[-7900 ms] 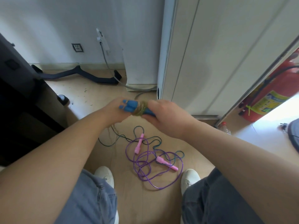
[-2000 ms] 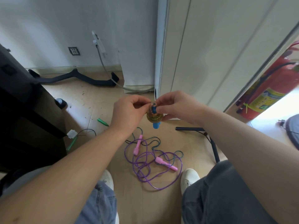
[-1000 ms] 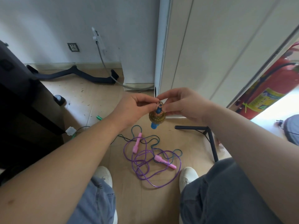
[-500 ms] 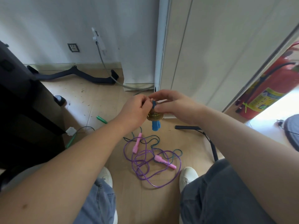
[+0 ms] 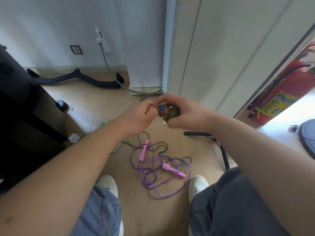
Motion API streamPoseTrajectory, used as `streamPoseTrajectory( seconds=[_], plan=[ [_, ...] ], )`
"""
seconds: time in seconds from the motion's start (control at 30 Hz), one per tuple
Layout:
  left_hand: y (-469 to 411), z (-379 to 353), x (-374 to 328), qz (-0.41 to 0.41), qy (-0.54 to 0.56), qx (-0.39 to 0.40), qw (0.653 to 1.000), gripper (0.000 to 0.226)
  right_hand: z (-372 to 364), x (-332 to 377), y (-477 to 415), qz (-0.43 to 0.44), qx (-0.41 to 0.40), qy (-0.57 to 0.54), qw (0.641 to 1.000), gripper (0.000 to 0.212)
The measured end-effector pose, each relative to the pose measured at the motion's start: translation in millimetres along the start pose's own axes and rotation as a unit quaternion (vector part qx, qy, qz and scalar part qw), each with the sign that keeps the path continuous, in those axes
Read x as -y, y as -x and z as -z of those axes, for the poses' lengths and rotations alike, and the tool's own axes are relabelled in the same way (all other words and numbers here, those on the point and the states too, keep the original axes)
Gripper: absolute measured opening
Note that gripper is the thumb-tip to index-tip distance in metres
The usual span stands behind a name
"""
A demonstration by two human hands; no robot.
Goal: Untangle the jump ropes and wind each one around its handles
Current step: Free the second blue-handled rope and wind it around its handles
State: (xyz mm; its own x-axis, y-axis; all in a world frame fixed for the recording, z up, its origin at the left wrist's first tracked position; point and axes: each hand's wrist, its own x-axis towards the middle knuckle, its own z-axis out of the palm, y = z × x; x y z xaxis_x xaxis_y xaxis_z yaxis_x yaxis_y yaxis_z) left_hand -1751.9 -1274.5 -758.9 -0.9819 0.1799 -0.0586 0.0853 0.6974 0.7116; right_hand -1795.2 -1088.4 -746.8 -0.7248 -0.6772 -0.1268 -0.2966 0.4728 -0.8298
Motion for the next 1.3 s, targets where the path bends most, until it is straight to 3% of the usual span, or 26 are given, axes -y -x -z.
streamPoseTrajectory(
  seconds=[0.2,0.43,0.63,0.77,0.93,1.1,1.3],
  plan=[
    [0.3,6.0,7.5,0.01,-0.003,0.03,0.999,0.029,11.1,-0.9,4.5,-0.01,0.057,-0.023,0.998,0.055],
    [5.5,-3.4,14.3,0.074,0.053,0.098,0.991,0.033,6.5,-13.1,4.8,-0.026,0.038,0.124,0.991,0.056],
    [-0.5,-10.5,10.2,0.08,0.115,-0.009,0.99,0.005,-13.6,-9.7,0.0,0.014,-0.027,0.133,0.991,0.041],
    [-1.6,-8.0,8.7,0.098,0.239,-0.076,0.963,0.015,-17.7,-8.8,-4.5,0.008,-0.064,0.096,0.993,0.039],
    [-0.6,-10.6,6.7,0.154,0.33,-0.057,0.93,0.024,-19.6,-8.6,-5.3,0.004,-0.081,0.049,0.996,0.039],
    [-1.8,-9.0,-3.4,0.177,0.301,-0.126,0.929,0.018,-18.2,-6.1,-5.4,0.032,-0.118,-0.004,0.993,0.037],
    [-2.1,-1.4,-1.7,0.131,0.186,-0.216,0.949,0.016,-20.9,2.0,-7.2,0.041,-0.129,-0.062,0.989,0.037]
  ],
)
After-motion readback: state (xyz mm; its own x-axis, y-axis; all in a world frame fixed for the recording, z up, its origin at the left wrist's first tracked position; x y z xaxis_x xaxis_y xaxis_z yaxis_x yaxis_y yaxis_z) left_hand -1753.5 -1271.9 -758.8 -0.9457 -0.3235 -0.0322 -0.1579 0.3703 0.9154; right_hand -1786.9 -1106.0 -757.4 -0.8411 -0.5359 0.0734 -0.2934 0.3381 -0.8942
